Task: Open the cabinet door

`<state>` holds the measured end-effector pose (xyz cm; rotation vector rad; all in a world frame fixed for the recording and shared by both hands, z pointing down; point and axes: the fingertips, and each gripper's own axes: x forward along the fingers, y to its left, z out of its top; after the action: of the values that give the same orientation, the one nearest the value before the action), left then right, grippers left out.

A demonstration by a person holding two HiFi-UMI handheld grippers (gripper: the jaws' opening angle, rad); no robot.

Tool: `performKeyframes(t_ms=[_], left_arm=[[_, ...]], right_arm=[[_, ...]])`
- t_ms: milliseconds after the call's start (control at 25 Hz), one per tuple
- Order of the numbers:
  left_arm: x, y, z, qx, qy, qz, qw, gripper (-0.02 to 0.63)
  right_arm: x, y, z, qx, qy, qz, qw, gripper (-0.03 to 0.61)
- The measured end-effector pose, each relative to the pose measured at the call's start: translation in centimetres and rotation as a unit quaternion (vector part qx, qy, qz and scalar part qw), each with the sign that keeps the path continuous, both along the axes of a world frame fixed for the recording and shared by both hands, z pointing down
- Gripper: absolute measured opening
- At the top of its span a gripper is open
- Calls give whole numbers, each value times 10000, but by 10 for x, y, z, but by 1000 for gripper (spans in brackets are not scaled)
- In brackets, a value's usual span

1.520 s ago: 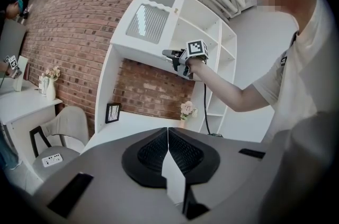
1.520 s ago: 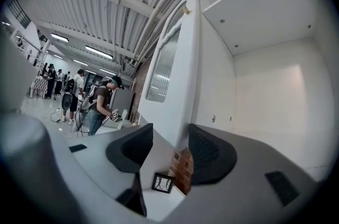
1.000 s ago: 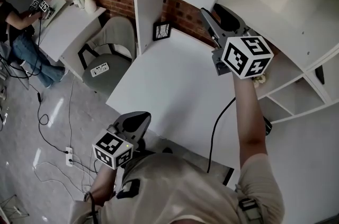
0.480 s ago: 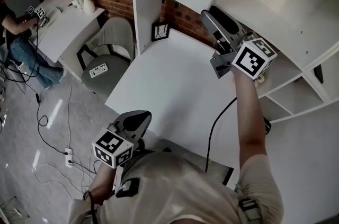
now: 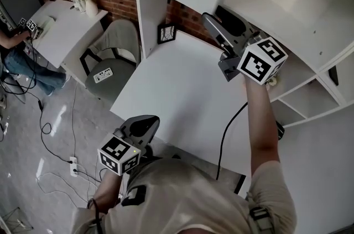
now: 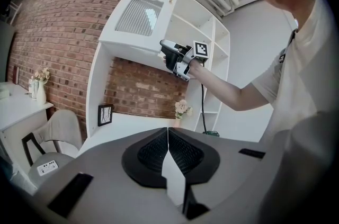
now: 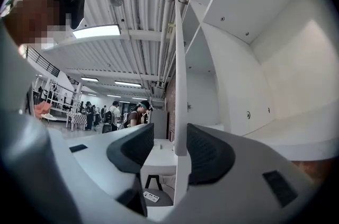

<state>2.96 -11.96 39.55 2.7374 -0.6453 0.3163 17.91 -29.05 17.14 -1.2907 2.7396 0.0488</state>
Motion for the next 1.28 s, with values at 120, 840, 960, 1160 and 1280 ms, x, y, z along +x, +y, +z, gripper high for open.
performKeyframes(t_ms=[120, 840, 960, 1160, 1280], left_arm=[[-2, -2, 3, -4, -35, -64, 10000, 17], [-4, 3, 1, 45, -3, -40, 10000, 17], [-7, 5, 0, 39, 38, -28, 10000, 17], [-10, 4, -1, 42, 55, -61, 10000, 17], [-12, 7, -3, 56, 93, -89, 9999, 17]], right_arm=[[2, -2, 1, 52, -12, 46, 10000, 195], [-21, 9, 5, 212, 546, 436, 9973, 137], [-23, 7, 5, 137, 578, 486, 9970, 137], [-25, 2, 7, 53, 500, 507, 9975, 164], [-27, -3, 9, 12, 596, 657, 9961, 183]])
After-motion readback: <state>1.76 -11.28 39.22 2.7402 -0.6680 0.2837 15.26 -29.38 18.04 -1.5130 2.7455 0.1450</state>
